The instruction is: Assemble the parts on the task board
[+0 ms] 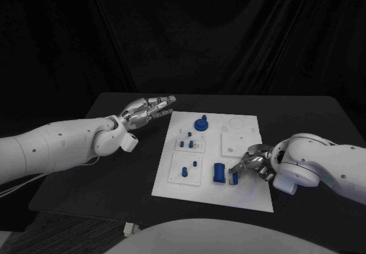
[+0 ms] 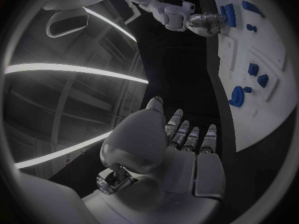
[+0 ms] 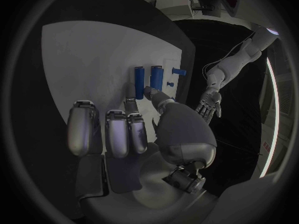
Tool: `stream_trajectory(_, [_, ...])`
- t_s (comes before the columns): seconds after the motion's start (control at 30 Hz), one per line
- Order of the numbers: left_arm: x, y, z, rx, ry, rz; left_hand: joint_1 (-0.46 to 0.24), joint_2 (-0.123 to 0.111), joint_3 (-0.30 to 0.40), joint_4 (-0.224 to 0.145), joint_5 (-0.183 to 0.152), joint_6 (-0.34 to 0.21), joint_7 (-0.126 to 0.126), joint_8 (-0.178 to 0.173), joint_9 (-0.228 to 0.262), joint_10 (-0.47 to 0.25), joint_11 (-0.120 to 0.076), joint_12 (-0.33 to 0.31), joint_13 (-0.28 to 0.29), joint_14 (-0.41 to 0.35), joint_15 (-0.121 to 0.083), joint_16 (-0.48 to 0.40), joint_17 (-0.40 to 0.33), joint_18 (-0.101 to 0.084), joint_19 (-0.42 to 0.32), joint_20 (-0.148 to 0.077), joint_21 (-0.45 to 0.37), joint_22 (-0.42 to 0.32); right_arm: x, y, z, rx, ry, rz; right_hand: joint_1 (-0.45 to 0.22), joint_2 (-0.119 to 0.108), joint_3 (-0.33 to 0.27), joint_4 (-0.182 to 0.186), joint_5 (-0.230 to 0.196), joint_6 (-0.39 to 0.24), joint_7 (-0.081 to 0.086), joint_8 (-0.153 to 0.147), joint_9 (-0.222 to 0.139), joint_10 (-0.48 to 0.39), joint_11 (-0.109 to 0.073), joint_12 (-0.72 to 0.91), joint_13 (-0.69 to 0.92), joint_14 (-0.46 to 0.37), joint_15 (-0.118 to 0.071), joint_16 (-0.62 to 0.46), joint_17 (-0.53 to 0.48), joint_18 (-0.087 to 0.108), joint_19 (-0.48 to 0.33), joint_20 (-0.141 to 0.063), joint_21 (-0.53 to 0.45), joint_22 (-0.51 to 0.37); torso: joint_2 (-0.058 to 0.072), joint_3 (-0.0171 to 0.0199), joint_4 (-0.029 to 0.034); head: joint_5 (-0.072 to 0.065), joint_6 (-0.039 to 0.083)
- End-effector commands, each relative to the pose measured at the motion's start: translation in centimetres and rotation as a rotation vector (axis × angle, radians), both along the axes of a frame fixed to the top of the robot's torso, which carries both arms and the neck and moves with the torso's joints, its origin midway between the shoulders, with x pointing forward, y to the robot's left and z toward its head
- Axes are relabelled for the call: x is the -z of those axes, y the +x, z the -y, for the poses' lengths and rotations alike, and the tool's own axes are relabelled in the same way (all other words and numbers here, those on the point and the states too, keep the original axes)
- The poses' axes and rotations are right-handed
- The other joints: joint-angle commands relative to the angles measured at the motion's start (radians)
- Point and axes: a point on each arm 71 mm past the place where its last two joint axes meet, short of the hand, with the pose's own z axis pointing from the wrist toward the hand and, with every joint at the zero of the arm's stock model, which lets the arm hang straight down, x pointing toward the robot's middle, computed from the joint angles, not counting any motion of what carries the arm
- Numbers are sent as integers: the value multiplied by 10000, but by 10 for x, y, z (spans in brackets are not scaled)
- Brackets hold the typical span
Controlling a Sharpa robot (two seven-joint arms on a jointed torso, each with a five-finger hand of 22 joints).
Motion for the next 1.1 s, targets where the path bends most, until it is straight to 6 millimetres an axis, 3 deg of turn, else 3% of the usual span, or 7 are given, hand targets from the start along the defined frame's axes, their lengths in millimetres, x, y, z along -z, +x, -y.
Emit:
stream_trajectory(0.03, [-1,-1,1,80,-208,8,126,-4,-11,-53,23,9,48,52,7,59,-12,47,11,67,-9,12,12,201,44,43,42,8,2,-1,0,-104,-118,-96,-111,3,-22,85,-167,-79,4,61,-24,1027,-2,25,2635,749,-44,-41,924,60,158,57,-45,1934,0,0,-1,1,2])
stream_trajectory(0.13, [-1,-1,1,83,-207,2,126,-4,-11,-53,23,9,48,52,7,59,-12,47,11,67,-9,12,12,201,44,43,42,8,2,-1,0,-103,-119,-98,-148,-2,-47,141,-335,-83,4,70,-41,1027,-2,25,2635,748,-45,-42,921,61,156,57,-54,1931,0,0,-1,7,2])
stream_trajectory(0.27, [0,-1,1,87,-207,-4,126,-4,-11,-53,23,9,48,52,7,59,-12,47,11,67,-9,12,12,201,44,43,42,8,2,-2,0,-115,-122,-109,-343,-19,-199,389,-1051,-73,13,99,-91,1027,6,25,2635,749,-37,-41,918,62,156,64,-65,1930,2,1,0,7,2])
stream_trajectory(0.4, [0,-1,1,89,-205,-9,127,4,-3,-60,32,10,50,55,7,60,-10,47,10,68,-2,12,13,201,45,44,41,3,2,-2,0,-161,-137,-137,-458,-111,-435,538,-873,-61,22,127,-120,1027,13,25,2635,748,-34,-42,911,60,160,65,-62,1932,0,0,-1,14,2])
stream_trajectory(0.5, [0,-1,1,89,-203,-14,127,4,-3,-60,32,10,50,55,7,60,-10,47,10,68,-2,12,13,201,45,44,41,3,2,-2,0,-196,-155,-151,-604,-156,-809,785,-1610,-51,35,161,-157,1027,25,25,2635,750,-22,-36,917,62,160,73,-73,1930,1,1,0,21,2])
stream_trajectory(0.9, [0,-1,1,101,-197,-33,127,4,-3,-60,32,10,50,55,7,60,-10,47,10,68,-2,12,13,201,45,44,41,3,2,-2,1,-207,-160,-141,-1043,-258,-1898,1508,-3469,-67,33,276,-237,1027,27,25,2635,746,-19,-37,897,66,162,81,-99,1926,0,0,-1,42,2])
stream_trajectory(1.1, [0,-1,0,74,-178,-37,127,4,-3,-60,32,10,50,55,7,60,-10,47,10,68,-2,12,13,201,45,44,41,3,0,-3,6,131,-79,83,-1535,-262,-2655,2190,-3527,-55,14,370,-248,1027,14,25,2635,746,-32,-35,891,70,161,72,-117,1923,0,0,-1,55,2])
